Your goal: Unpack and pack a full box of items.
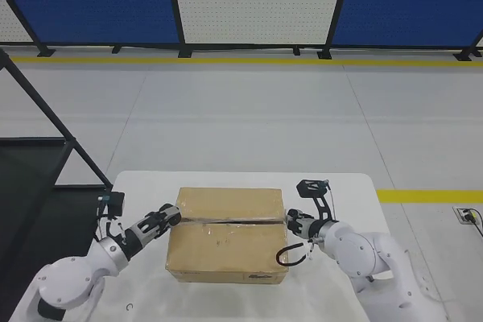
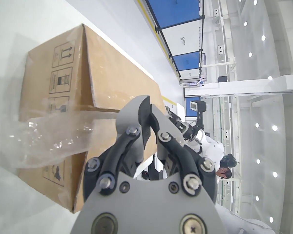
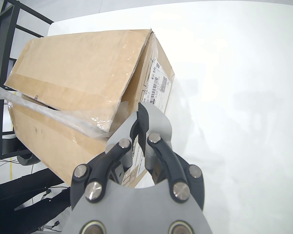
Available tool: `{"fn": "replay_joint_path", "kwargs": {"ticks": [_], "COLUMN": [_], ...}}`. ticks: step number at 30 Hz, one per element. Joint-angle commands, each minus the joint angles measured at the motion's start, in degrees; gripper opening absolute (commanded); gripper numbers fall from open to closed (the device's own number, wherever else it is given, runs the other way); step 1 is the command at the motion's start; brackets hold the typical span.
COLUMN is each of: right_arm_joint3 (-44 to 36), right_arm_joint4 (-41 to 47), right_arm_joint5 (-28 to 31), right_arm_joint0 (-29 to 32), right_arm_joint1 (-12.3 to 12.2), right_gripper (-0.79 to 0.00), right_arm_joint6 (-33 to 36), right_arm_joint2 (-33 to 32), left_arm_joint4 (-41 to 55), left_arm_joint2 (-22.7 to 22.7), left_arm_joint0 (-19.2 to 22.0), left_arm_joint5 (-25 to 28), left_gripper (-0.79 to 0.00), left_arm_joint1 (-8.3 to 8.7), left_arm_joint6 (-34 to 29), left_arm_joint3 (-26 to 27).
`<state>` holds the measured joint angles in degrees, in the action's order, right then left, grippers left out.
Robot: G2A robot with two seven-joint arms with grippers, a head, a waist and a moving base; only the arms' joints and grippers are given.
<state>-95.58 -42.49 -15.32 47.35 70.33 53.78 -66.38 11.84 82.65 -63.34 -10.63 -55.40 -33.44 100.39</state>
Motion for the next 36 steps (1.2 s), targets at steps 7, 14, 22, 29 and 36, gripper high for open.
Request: {"fn": "replay_joint_path", "kwargs": {"ticks": [7, 14, 22, 29, 36], "right_arm_joint3": [0.02, 0.03, 0.31, -1.65, -5.06], "right_arm_joint4": [0.03, 0.07, -0.22, -1.13, -2.72], "right_arm_joint5": [-0.01, 0.46, 1.03, 0.25, -1.28], "right_arm_joint0": [0.13, 0.3, 0.16, 1.49, 3.74], "right_arm_joint1": [0.0, -0.03, -0.08, -0.33, -0.71], "right_gripper": [-0.785, -0.785, -0.456, 0.0, 0.0], "right_arm_joint6": [0.09, 0.2, 0.88, 0.09, -1.42], "right_arm_joint2": [-0.21, -0.46, -0.48, -1.82, -3.98], "left_arm_joint4": [-0.34, -0.38, -0.54, -0.94, -1.13], "left_arm_joint2": [-2.86, -4.14, -5.36, -6.55, -6.79], "left_arm_joint0": [3.0, 4.28, 5.5, 6.57, 7.02], "left_arm_joint5": [-1.1, -1.47, -2.09, -2.55, -2.77], "left_gripper": [-0.785, -0.785, -0.785, -0.785, -0.785], "left_arm_joint1": [-0.59, -0.93, -1.32, -1.66, -1.84], "left_arm_joint6": [0.66, 0.32, 0.61, 0.33, 0.16], "left_arm_joint3": [-4.78, -7.35, -9.42, -10.55, -10.69]}}
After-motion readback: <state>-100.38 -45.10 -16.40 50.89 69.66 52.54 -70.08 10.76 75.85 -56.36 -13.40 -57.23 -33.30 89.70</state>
